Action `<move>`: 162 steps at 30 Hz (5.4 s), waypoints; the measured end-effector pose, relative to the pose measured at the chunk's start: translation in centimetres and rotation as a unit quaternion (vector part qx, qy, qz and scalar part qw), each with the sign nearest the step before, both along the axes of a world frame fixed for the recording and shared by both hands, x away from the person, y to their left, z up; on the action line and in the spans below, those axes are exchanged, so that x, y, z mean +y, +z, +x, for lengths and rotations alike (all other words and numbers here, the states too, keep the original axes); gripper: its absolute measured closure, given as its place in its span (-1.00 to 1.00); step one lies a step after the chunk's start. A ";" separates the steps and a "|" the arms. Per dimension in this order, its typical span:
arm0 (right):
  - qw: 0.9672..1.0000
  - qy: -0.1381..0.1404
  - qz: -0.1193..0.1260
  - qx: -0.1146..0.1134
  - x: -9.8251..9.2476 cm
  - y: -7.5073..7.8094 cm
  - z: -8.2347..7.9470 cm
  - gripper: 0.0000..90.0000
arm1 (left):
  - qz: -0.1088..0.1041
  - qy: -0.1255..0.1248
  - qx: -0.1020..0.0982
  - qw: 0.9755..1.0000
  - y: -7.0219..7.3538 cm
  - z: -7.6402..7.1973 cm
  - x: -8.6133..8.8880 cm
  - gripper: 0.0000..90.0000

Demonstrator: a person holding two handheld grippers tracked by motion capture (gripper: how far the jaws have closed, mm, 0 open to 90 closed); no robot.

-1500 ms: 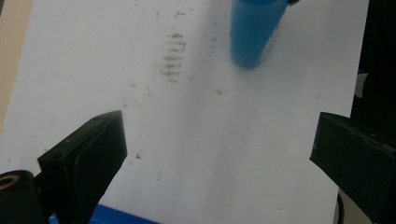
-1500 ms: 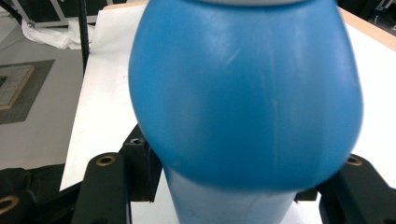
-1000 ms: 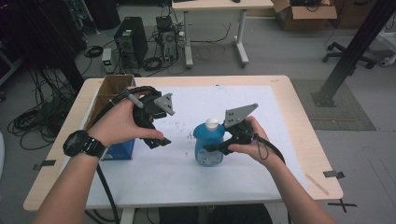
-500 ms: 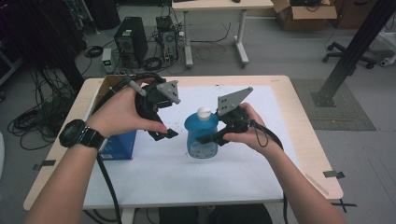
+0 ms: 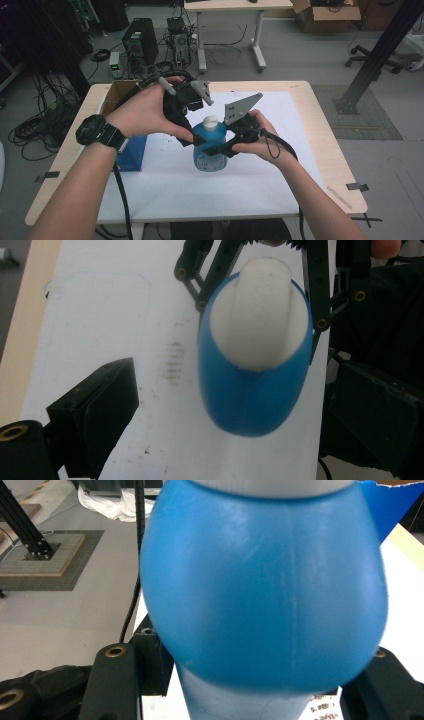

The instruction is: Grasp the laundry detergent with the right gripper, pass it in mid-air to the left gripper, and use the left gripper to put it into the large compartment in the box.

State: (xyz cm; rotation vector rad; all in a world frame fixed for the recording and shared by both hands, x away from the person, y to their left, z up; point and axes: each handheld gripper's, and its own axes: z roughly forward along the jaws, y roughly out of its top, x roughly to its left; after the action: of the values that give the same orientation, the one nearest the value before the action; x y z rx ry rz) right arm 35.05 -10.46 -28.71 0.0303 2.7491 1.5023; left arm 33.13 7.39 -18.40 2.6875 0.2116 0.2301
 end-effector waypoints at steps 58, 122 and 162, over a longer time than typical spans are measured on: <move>1.000 0.000 -0.003 -0.005 0.1 0.0 -0.2 -0.06 | 0.031 -0.019 0.026 0.999 -2.0 0.3 -2.8 -0.36; 0.975 -0.124 -0.180 0.028 -11.5 -2.6 2.5 -0.84 | 0.012 0.568 0.058 0.821 9.7 5.8 11.6 -0.15; 0.970 -0.158 -0.177 0.058 -15.7 -3.9 3.1 -0.83 | 0.036 0.658 0.092 0.746 0.8 7.5 18.8 -0.15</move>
State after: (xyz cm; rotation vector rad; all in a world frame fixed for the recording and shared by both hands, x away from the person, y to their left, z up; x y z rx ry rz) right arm 38.20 -26.15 -32.61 0.5394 2.8797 0.9511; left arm 40.59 26.21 -17.58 2.0792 2.1494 0.3554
